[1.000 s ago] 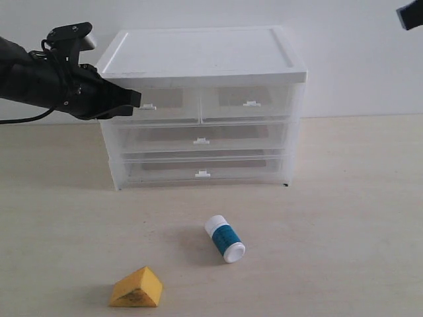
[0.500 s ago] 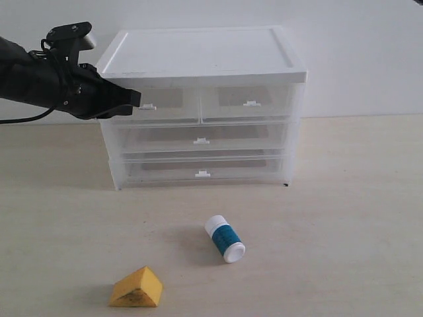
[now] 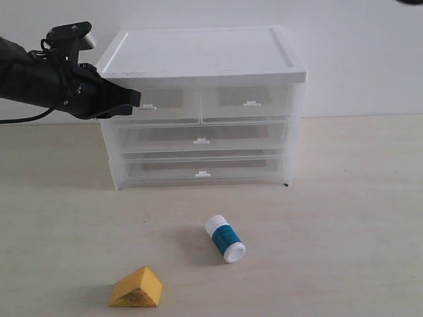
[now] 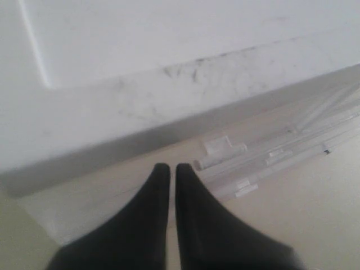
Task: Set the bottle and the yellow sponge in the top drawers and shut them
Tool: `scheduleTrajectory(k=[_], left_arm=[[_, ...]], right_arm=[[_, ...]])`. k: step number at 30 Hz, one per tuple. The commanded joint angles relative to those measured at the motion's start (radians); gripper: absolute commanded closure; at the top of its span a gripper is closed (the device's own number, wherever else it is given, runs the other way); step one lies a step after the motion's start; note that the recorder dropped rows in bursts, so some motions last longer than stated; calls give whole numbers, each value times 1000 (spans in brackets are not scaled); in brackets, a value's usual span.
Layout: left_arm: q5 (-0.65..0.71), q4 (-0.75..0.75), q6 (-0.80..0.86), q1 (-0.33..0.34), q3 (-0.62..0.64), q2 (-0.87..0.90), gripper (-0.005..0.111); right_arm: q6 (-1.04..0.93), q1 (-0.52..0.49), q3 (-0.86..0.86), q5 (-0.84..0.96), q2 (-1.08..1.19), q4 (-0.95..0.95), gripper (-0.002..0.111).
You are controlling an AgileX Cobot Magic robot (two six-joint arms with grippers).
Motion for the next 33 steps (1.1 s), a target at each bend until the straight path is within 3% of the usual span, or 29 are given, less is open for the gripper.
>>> scheduleTrajectory(k=[1,5,12,15,23,33], left_arm=[[-3,-12,7,-2,-4,0,103],[10,-34,7,-2,-4,0,103],[0,-34,7,-2,-4,0,103],[5,-34,7,-2,-4,0,103],[9,-34,7,-2,-4,0,103],[3,-36,7,-2,-4,0,103]], right_arm=[[-446,1,71,105,37,-143,96],[-634,50,99,133,91,-253,96],[-789,273,105,467,196,-582,96],[-865,332,103,542,262,-592,96],[-975,344,103,588,427,-592,96],[-788,339,45,541,493,-592,94]])
